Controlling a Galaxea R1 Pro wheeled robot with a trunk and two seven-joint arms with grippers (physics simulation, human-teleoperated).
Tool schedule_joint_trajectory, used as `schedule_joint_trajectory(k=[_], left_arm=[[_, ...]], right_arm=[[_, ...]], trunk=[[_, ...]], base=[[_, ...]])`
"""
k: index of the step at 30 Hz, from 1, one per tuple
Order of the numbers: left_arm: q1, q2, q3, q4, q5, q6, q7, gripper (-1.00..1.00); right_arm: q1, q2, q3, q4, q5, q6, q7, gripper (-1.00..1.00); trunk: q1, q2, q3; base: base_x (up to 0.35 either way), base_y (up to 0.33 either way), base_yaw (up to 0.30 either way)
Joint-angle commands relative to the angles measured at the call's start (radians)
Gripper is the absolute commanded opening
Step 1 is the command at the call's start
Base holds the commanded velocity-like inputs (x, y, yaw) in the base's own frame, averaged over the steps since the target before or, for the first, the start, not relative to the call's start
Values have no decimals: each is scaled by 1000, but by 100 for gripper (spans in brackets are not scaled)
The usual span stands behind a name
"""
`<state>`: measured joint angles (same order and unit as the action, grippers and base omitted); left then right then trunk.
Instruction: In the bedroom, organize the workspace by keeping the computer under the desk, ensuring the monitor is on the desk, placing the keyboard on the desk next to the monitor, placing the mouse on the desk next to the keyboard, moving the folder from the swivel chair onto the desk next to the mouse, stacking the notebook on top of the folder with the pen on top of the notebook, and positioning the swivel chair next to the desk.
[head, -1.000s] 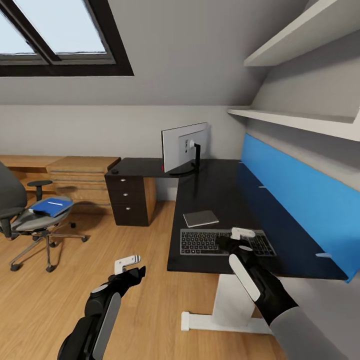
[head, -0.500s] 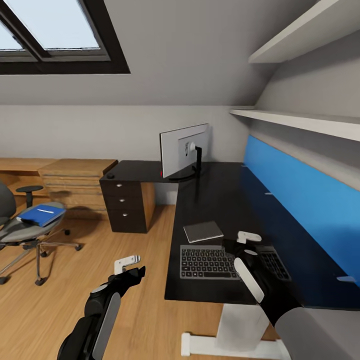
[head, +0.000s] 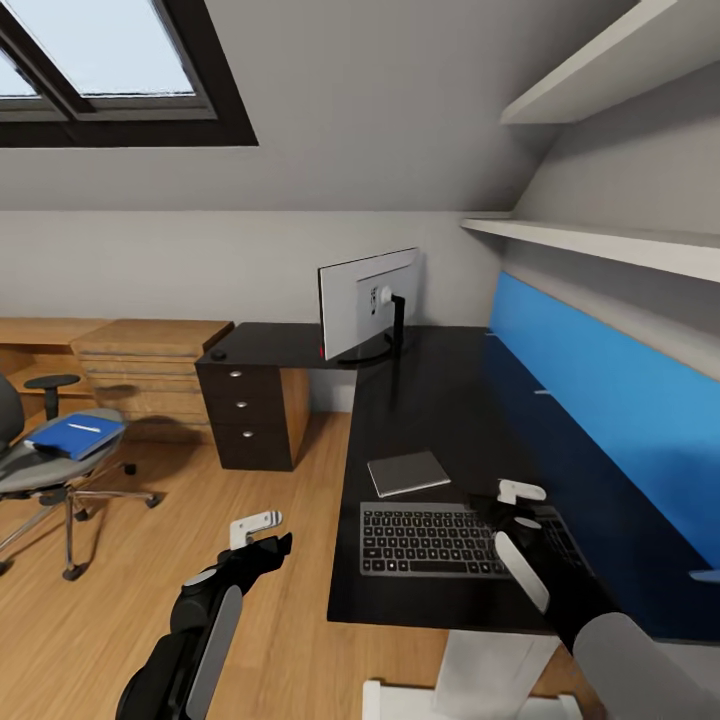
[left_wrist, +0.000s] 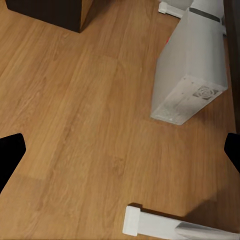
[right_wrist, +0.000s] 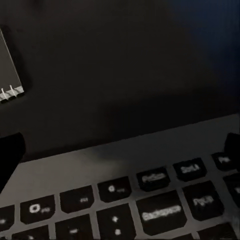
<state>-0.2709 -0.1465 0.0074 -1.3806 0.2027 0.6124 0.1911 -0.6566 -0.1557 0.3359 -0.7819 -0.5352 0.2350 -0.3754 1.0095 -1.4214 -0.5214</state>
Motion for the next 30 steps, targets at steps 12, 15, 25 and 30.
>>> schedule_joint_trajectory(k=[12, 15, 25, 30], left_arm=[[-1, -2, -1, 3, 9, 4, 7, 100], [-1, -3, -2, 3, 9, 4, 7, 100], [-1, -4, -4, 3, 8, 3, 7, 100], [-1, -4, -4, 3, 9, 4, 7, 100]], right_arm=[[-85, -35, 3, 190, -8, -69, 98, 100], [-87, -35, 3, 200, -8, -74, 100, 100], [-128, -36, 3, 297, -9, -98, 101, 100], [-152, -36, 3, 338, -12, -100, 102, 100]], trunk=[[0, -1, -1], [0, -1, -1], [0, -1, -1], [0, -1, -1]], base=[[195, 0, 0], [58, 0, 0], [219, -41, 0], [184, -41, 0]])
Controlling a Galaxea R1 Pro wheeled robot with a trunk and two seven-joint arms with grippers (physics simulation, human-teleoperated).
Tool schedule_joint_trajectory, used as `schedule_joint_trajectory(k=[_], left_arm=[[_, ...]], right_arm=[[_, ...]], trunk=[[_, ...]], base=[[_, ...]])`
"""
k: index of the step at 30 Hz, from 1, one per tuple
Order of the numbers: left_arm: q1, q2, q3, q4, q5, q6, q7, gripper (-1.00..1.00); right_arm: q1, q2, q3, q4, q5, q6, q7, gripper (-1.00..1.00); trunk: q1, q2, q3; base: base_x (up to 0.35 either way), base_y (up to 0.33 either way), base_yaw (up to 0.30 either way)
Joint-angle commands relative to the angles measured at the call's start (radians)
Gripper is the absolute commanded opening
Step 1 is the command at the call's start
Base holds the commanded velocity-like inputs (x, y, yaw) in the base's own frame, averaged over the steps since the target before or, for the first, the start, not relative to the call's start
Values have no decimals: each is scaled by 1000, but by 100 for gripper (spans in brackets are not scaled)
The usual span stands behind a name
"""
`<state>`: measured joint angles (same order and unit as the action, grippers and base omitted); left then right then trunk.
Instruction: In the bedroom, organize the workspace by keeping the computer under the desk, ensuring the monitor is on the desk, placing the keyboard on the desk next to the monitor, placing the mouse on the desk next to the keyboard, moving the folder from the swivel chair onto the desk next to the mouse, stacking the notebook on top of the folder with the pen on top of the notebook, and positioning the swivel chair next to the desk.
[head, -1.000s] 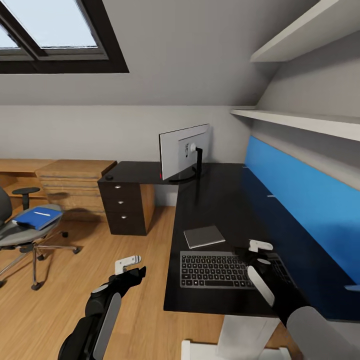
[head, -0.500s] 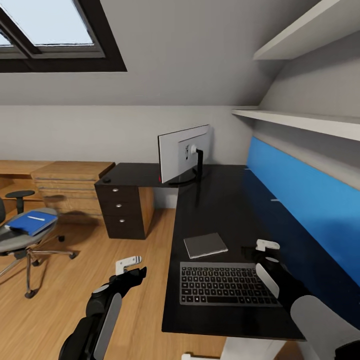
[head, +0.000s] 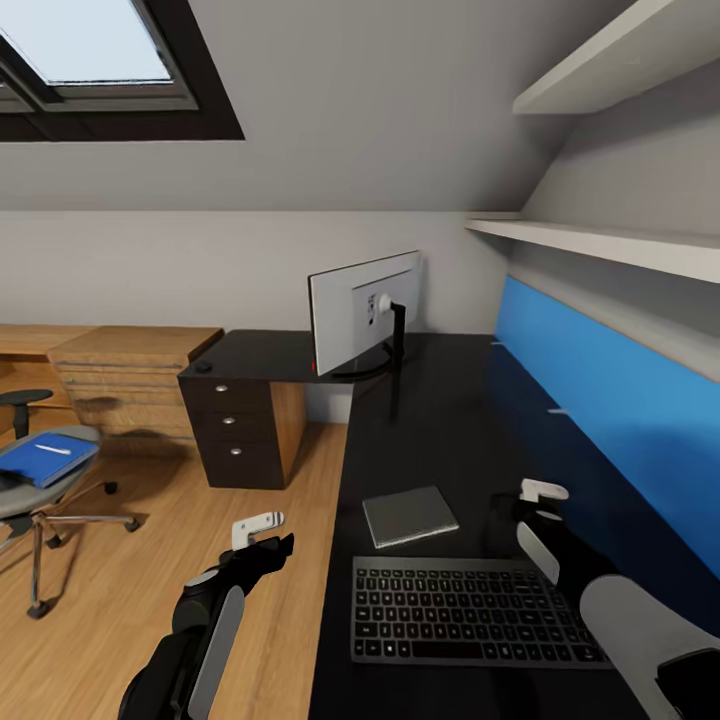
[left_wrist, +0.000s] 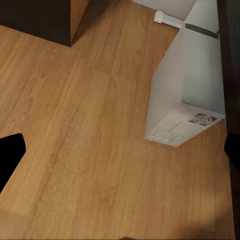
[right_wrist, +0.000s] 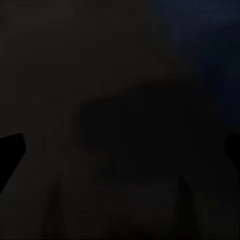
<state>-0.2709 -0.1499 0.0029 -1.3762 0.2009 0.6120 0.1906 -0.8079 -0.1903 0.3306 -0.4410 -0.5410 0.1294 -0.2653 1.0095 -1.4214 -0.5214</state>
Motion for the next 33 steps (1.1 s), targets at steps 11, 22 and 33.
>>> schedule_joint_trajectory(k=[11, 22, 33], left_arm=[[-1, 0, 0, -3, 11, 5, 3, 100], [-1, -1, -5, -5, 12, 5, 7, 100], [-1, -1, -6, -6, 12, 5, 7, 100]], right_arm=[[-9, -6, 8, 11, -9, 10, -8, 100], [-34, -10, 6, 29, -16, 80, -10, 100], [-44, -15, -48, 30, -20, 150, -16, 100]], trunk=[[0, -1, -1], [35, -64, -29], [77, -141, -64]], base=[[24, -5, 0], [1, 0, 0], [0, 0, 0]])
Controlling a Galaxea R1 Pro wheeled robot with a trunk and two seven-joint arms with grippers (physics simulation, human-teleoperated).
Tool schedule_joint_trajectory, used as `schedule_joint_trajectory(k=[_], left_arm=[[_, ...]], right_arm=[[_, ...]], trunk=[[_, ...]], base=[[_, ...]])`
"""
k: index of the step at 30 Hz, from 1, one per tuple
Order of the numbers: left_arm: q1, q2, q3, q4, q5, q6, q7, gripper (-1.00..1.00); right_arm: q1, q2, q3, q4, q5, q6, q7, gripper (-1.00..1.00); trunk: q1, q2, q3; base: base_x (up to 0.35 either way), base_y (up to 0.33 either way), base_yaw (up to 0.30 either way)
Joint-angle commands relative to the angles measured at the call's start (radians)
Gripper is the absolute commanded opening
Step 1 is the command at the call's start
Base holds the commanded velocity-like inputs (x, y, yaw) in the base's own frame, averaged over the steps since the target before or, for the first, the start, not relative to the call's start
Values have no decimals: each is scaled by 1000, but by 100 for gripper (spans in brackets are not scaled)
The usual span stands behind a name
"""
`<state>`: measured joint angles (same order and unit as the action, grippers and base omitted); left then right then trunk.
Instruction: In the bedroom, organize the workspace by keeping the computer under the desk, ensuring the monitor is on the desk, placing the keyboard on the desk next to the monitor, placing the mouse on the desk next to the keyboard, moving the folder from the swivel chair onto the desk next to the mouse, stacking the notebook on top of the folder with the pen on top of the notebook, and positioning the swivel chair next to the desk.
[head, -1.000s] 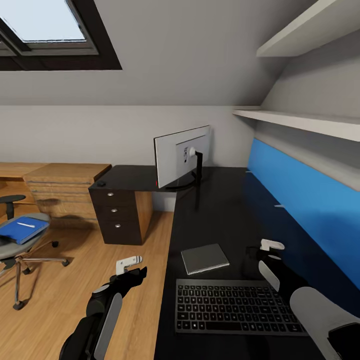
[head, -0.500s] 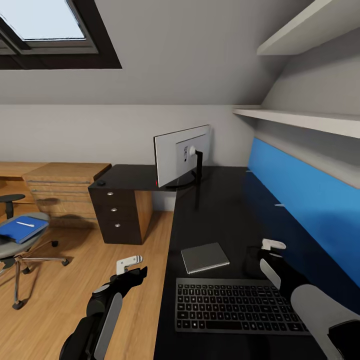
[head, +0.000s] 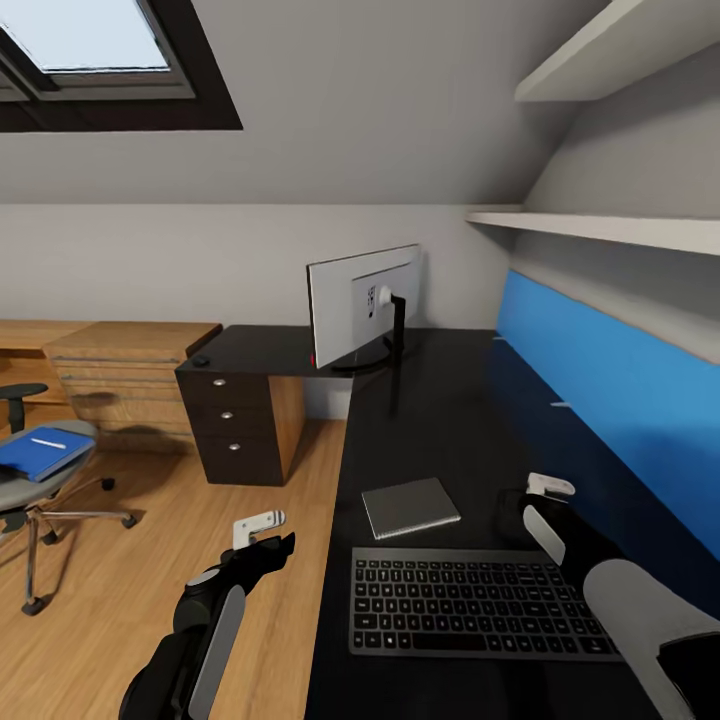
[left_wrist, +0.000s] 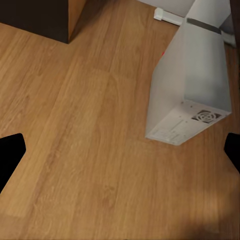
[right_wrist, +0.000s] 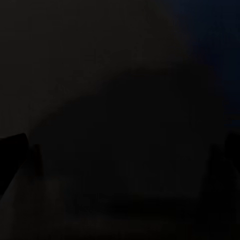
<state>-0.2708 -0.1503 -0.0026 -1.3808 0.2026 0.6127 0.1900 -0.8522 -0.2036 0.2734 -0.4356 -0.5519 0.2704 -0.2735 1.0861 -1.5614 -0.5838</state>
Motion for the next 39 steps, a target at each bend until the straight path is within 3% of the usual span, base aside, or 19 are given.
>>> schedule_joint_trajectory(k=[1, 5, 27, 39], left_arm=[[-1, 0, 0, -1, 11, 4, 8, 100], [-1, 0, 0, -1, 11, 4, 8, 100], [-1, 2, 0, -1, 11, 3, 3, 100], [-1, 2, -1, 2, 12, 2, 2, 100]], right_arm=[[0, -2, 7, 25, -9, 14, -7, 100], [0, -2, 2, 24, -10, 39, -8, 100], [-1, -2, -1, 23, -10, 71, -7, 100], [-1, 1, 0, 26, -10, 76, -10, 100]], trunk=[[4, -8, -4], [19, -36, -17], [19, -36, -17], [19, -36, -17]], base=[[0, 0, 0], [0, 0, 0], [0, 0, 0], [-119, -32, 0]])
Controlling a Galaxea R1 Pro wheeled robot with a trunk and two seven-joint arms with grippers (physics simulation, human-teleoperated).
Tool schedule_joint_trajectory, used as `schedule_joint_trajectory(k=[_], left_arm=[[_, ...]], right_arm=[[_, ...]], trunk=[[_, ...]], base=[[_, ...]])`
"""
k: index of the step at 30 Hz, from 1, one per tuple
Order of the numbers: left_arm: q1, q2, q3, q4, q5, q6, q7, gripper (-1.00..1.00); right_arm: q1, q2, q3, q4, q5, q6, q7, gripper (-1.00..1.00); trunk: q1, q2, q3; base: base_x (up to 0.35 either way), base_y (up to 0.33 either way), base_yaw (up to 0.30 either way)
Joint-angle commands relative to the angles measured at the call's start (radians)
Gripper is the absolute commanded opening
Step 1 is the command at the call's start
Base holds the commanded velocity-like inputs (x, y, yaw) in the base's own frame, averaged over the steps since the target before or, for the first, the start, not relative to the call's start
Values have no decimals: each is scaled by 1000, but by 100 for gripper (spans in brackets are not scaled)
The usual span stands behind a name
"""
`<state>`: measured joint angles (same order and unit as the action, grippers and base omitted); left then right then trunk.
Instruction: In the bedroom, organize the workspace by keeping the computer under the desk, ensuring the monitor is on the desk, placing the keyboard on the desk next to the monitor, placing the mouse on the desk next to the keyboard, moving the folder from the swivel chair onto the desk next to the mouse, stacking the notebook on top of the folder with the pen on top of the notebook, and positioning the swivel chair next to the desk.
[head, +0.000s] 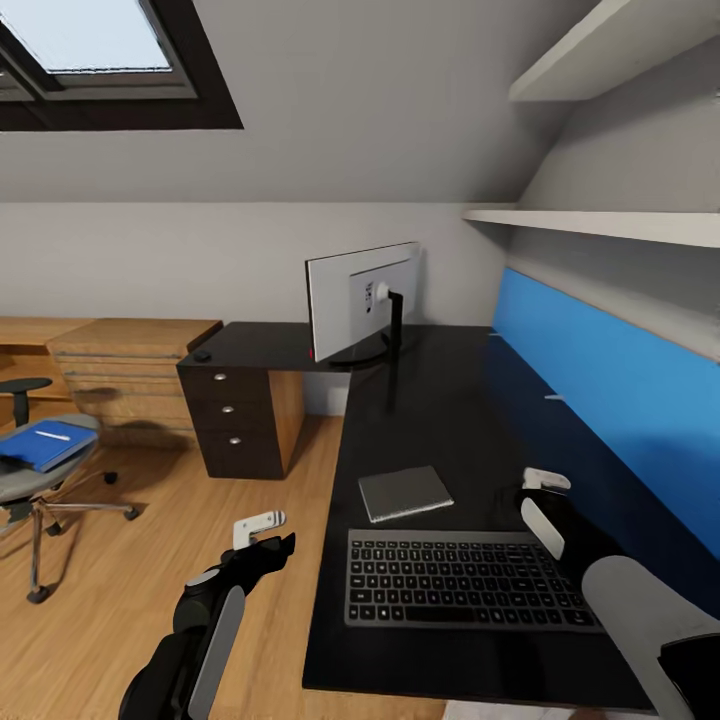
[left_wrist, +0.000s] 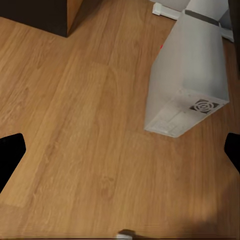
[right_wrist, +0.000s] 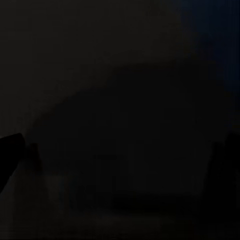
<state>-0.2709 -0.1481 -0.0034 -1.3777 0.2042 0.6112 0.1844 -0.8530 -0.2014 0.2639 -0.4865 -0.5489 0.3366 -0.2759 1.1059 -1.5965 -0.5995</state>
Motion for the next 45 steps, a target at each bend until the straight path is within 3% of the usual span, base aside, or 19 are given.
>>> schedule_joint_trajectory(k=[1, 45], left_arm=[[-1, 0, -1, -1, 10, 4, 8, 100], [-1, -2, -7, 0, 8, 4, 7, 100]], right_arm=[[0, -1, 9, 77, -13, 10, -8, 100], [0, 3, 12, 75, -5, 7, -8, 100]], trunk=[[0, -1, -1], [0, -1, -1]], base=[[-154, -58, 0], [-135, -14, 0]])
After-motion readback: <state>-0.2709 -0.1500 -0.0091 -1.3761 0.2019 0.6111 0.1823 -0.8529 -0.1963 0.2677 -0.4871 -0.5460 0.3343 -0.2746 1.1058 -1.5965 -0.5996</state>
